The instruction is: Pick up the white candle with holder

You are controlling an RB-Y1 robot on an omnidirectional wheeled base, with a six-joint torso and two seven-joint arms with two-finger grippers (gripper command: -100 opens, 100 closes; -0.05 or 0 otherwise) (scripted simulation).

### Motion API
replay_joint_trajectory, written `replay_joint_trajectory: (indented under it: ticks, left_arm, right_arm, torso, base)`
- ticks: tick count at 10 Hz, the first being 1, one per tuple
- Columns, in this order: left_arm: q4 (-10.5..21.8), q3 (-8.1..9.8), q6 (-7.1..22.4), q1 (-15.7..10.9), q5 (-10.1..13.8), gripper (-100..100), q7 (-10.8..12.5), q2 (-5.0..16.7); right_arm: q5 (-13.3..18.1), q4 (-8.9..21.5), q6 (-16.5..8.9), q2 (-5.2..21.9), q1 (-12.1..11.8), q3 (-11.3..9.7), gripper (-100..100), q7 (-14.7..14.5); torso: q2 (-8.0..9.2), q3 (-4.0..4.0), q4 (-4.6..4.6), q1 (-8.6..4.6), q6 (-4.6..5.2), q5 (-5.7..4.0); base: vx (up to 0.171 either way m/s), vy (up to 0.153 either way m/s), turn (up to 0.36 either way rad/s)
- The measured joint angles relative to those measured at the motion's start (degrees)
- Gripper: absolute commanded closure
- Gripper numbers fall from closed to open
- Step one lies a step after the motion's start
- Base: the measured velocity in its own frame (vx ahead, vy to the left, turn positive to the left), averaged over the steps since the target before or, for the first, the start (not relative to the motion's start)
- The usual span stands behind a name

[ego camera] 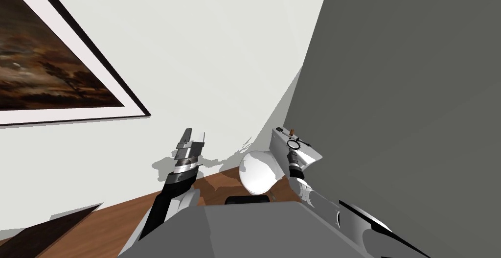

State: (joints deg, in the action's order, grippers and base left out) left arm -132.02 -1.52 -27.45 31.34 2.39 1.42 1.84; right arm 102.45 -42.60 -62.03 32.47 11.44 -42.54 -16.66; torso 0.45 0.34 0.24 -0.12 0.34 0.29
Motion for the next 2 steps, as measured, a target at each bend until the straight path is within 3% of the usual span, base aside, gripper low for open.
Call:
replay_joint_trajectory:
  ticks: [1,2]
  left_arm:
    - [0.0,0.00,0.0,0.0,0.0,0,0.0,0.0]
    - [0.0,0.00,0.0,0.0,0.0,0,0.0,0.0]
  right_arm:
    - [0.0,0.0,0.0,0.0,0.0,0.0,100,0.0]
    - [0.0,0.0,0.0,0.0,0.0,0.0,0,0.0]
  torso:
    - [0.00,0.00,0.00,0.00,0.00,0.00]
    - [0.00,0.00,0.00,0.00,0.00,0.00]
  base:
    - [0.000,0.000,0.000]
    - [0.000,0.000,0.000]
